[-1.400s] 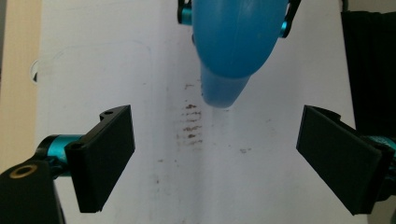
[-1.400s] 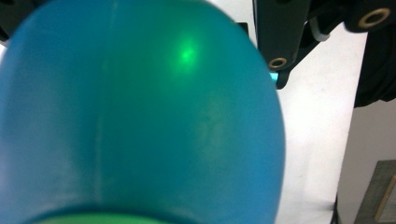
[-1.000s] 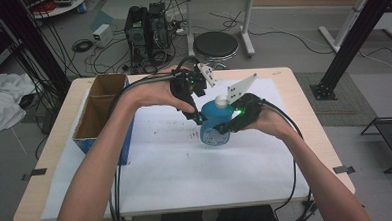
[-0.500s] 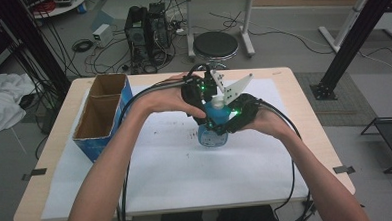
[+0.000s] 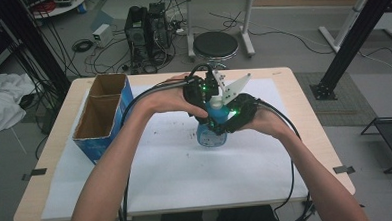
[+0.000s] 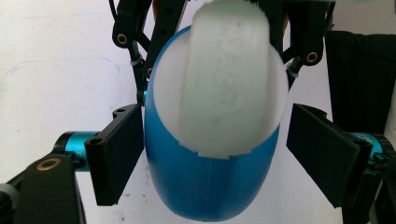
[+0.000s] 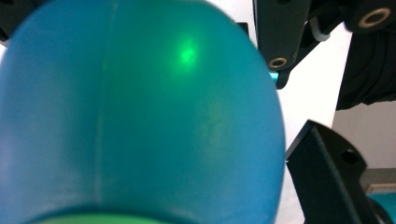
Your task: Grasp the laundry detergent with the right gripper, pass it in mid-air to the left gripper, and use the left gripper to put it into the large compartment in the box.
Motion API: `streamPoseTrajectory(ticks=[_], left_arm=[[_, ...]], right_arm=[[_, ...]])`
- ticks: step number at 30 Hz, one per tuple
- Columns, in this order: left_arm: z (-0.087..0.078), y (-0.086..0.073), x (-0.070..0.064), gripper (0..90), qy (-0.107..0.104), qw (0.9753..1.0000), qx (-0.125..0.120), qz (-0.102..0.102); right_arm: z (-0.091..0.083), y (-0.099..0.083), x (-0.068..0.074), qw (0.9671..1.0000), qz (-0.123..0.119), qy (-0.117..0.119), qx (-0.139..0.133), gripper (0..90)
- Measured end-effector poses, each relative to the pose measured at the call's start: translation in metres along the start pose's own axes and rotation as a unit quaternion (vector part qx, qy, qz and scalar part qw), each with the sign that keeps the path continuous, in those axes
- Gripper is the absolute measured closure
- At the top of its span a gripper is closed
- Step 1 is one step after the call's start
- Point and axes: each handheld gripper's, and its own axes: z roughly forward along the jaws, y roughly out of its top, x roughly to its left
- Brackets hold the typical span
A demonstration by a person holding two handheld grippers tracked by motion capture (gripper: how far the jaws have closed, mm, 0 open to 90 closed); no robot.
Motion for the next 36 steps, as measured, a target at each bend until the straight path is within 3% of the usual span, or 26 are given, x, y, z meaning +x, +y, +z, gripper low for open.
streamPoseTrajectory(ticks=[13,20,21,22,23,27,28,29,36], left_arm=[[0.0033,0.002,0.0001,25.5,-0.004,1.0,0.007,0.0],[0.0043,0.002,0.0003,29.2,-0.002,1.0,0.007,0.003],[0.0046,0.002,0.0005,29.7,-0.003,1.0,0.007,0.001],[0.0046,0.002,0.0005,30.1,-0.003,1.0,0.007,0.001],[0.0046,0.0021,0.0008,30.9,-0.001,1.0,0.01,0.001],[0.0047,0.0022,0.0013,32.7,-0.001,1.0,0.009,0.0],[0.0048,0.0025,0.0014,32.8,-0.001,0.9999,0.01,0.0],[0.0049,0.0025,0.0012,33.0,0.003,0.9999,0.01,0.001],[0.005,0.0019,0.0006,37.0,0.003,1.0,0.009,0.0]], right_arm=[[-0.0003,0.0011,0.0016,0.9999,0.009,0.005,0.003,45.7],[0.0007,0.0009,0.0009,1.0,0.004,0.006,0.001,45.7],[0.0015,0.001,-0.0005,1.0,-0.005,0.008,-0.002,45.6],[0.0007,0.0009,0.0009,1.0,0.004,0.006,0.004,45.7],[0.0026,0.0021,0.005,0.9994,0.031,0.012,-0.008,45.6],[0.002,0.0022,0.006,0.9992,0.038,0.011,-0.003,45.7],[0.0017,0.0032,0.0086,0.9984,0.055,0.013,0.0,45.6],[0.0021,0.0024,0.0066,0.999,0.042,0.013,-0.003,45.6],[0.0026,0.0028,0.0069,0.9992,0.037,0.013,-0.002,45.6]])
